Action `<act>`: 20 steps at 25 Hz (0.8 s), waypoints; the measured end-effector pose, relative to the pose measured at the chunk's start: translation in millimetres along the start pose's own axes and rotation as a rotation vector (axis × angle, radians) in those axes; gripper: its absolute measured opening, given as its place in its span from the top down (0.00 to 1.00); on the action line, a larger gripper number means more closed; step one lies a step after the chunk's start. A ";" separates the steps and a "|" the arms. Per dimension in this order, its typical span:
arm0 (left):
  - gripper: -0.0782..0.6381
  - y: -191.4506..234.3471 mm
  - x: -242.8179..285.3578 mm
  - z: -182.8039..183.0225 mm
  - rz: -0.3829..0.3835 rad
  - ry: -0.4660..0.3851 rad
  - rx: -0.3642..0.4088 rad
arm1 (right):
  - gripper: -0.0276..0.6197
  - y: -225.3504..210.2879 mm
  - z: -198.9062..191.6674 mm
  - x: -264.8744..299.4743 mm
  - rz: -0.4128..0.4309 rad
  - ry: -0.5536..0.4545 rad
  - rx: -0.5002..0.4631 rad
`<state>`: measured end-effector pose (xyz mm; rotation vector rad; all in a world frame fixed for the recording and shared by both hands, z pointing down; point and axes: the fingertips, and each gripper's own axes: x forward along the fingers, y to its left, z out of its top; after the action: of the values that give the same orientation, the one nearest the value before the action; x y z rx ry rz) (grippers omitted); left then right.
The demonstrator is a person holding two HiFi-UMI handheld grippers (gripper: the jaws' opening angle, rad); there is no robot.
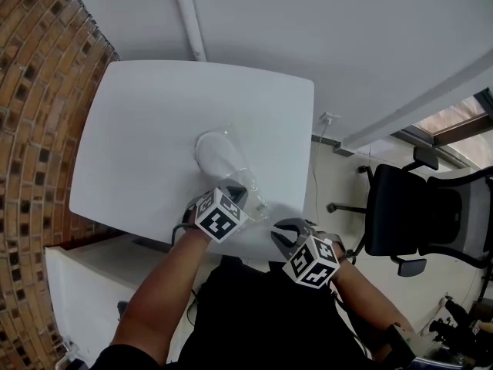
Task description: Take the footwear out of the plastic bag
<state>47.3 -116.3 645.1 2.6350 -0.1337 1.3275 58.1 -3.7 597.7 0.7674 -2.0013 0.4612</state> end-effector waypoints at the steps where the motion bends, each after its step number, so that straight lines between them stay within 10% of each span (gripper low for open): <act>1: 0.88 0.0 -0.3 -0.3 -0.001 -0.002 -0.003 | 0.85 1.3 5.9 -3.1 -0.002 -0.011 -0.006; 13: 0.88 -0.6 -1.2 0.0 0.000 0.016 -0.003 | 0.84 56.6 45.0 56.1 0.098 0.032 -0.406; 20: 0.88 2.3 -7.5 -2.3 0.000 -0.008 -0.064 | 0.95 54.0 18.8 53.2 0.109 0.065 -0.340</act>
<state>40.7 -118.1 640.8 2.5868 -0.1742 1.2911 -10.9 7.2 632.7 0.4291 -1.9970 0.1956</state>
